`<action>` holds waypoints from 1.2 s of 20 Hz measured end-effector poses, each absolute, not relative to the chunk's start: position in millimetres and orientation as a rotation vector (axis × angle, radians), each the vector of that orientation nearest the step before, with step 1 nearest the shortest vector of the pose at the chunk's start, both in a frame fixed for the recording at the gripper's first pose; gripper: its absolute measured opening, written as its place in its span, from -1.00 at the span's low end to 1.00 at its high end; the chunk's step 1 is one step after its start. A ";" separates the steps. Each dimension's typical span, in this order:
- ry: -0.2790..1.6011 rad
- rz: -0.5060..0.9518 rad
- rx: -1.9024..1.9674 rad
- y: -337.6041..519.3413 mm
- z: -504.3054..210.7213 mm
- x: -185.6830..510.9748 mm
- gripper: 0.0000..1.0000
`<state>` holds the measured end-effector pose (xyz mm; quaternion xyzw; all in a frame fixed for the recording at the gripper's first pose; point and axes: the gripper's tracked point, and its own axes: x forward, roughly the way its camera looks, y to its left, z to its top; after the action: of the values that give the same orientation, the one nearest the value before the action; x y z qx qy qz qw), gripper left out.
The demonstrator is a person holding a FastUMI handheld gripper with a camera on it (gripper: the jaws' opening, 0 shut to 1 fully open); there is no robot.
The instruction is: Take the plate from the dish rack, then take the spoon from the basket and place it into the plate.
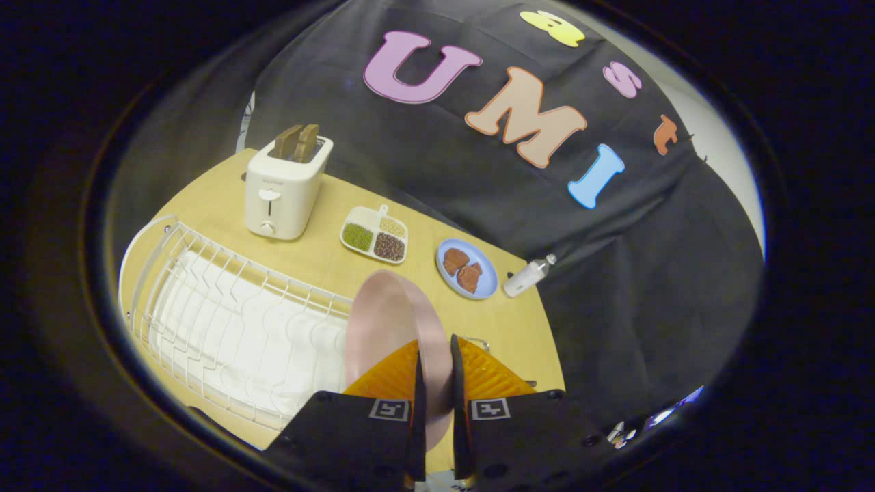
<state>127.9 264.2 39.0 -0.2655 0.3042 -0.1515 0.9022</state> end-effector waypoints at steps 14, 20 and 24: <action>0.577 -0.171 -0.071 213.0 96.5 71.4 -0.63; 0.620 -0.202 0.021 140.8 65.9 16.8 -0.63; 0.658 -0.199 0.100 108.1 26.6 -13.6 -0.63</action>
<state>-13.6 108.1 26.6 0.0490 0.3224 -0.0976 0.9403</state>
